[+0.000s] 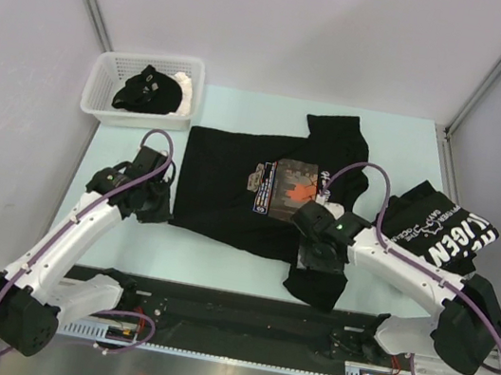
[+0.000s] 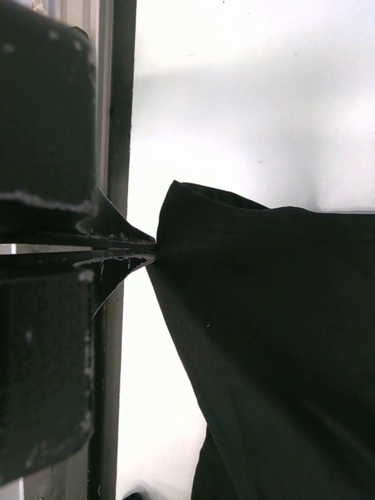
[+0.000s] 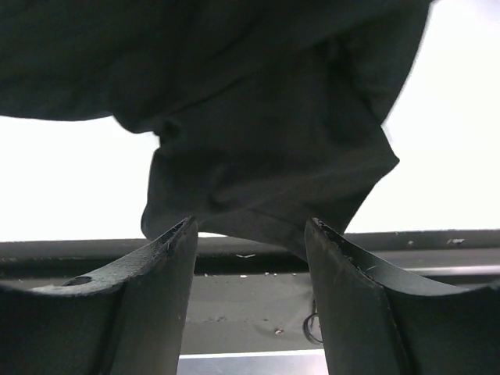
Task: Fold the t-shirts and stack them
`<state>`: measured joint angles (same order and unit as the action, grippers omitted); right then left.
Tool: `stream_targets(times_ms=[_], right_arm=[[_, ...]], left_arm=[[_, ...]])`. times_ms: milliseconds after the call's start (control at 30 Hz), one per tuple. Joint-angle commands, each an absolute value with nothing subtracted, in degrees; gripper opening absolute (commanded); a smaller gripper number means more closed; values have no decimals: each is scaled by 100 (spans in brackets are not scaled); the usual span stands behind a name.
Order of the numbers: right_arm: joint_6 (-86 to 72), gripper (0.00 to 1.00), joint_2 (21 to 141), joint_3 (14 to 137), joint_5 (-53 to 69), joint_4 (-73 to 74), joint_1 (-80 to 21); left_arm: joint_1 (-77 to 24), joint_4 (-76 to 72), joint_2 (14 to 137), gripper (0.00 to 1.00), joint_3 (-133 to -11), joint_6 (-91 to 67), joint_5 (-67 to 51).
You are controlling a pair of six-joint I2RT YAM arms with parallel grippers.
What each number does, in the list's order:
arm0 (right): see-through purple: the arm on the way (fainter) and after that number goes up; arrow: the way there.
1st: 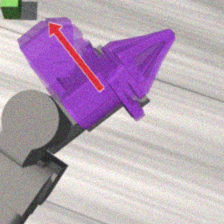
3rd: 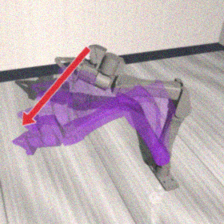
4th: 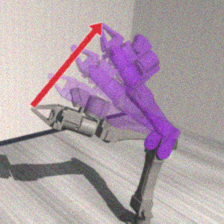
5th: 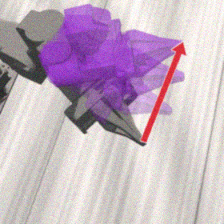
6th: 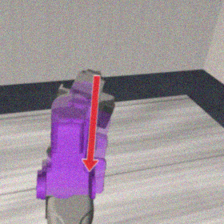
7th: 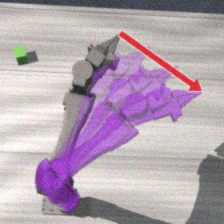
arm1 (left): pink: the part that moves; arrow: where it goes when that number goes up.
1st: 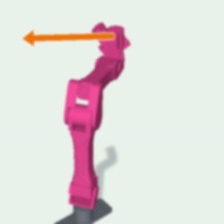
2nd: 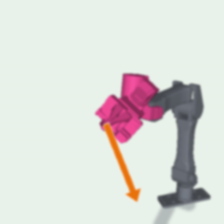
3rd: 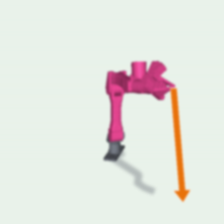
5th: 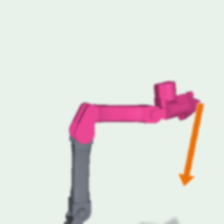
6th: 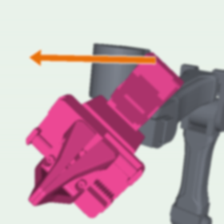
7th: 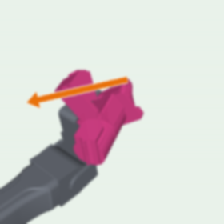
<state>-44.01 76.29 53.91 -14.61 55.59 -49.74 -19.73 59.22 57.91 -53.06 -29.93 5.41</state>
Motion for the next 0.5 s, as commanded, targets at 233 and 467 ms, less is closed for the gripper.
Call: stream_targets(times_ms=[233,467], right_arm=[[-5686,62,6040,4342,-1608,5967,-4676],[-6275,60,5195,4008,-1556,6380,-4693]], left_arm=[[-1916,5845,5880,0,-5563,-2900,413],[-1916,5792,5941,0,-5572,-2892,316]])
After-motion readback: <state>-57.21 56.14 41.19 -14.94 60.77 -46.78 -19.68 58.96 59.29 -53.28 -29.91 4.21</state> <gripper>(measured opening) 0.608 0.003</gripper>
